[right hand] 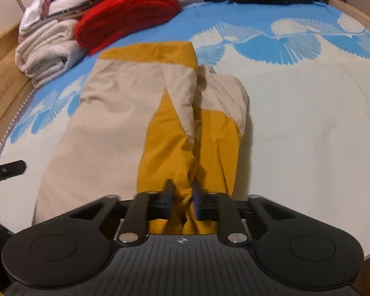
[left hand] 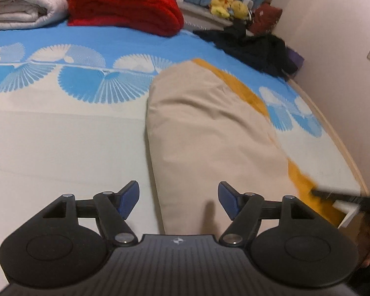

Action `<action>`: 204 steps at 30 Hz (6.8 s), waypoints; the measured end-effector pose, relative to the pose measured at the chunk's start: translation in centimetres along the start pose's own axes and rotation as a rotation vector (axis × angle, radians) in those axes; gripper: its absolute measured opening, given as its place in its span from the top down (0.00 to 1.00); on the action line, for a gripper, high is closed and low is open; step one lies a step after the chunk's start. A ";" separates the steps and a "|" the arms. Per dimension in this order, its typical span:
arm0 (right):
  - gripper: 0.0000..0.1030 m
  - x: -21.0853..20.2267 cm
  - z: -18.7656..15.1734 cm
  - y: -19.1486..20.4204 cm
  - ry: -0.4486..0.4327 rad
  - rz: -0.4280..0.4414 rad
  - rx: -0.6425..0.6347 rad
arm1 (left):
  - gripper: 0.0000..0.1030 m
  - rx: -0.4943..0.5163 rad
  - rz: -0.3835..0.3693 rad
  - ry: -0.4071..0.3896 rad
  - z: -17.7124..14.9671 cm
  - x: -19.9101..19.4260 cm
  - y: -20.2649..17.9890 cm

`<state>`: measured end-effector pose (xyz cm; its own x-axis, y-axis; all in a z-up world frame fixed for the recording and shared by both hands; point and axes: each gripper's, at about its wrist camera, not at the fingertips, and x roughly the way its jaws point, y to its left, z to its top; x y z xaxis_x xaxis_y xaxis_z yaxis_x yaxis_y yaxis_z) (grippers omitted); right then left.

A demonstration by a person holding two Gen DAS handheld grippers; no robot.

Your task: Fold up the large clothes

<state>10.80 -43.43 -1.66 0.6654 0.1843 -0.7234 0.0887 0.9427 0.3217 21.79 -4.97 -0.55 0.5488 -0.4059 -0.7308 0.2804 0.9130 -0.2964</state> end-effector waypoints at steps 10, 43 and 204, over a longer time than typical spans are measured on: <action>1.00 -4.4 0.3 -2.8 -0.110 -0.015 0.122 | 0.24 0.058 -0.075 0.126 -1.6 1.6 -1.4; 0.78 -2.6 1.9 -1.9 -0.191 -0.147 0.077 | 0.25 0.166 -0.031 0.190 -2.5 3.5 -1.3; 0.44 -6.1 -11.5 23.8 -0.294 -0.173 -0.302 | 0.00 0.072 0.370 -0.205 -11.1 -12.0 -0.8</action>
<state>0.34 -18.93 3.33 0.8461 -0.0290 -0.5323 0.0261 0.9996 -0.0130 6.29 -0.35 1.60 0.7661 -0.0583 -0.6400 0.0853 0.9963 0.0114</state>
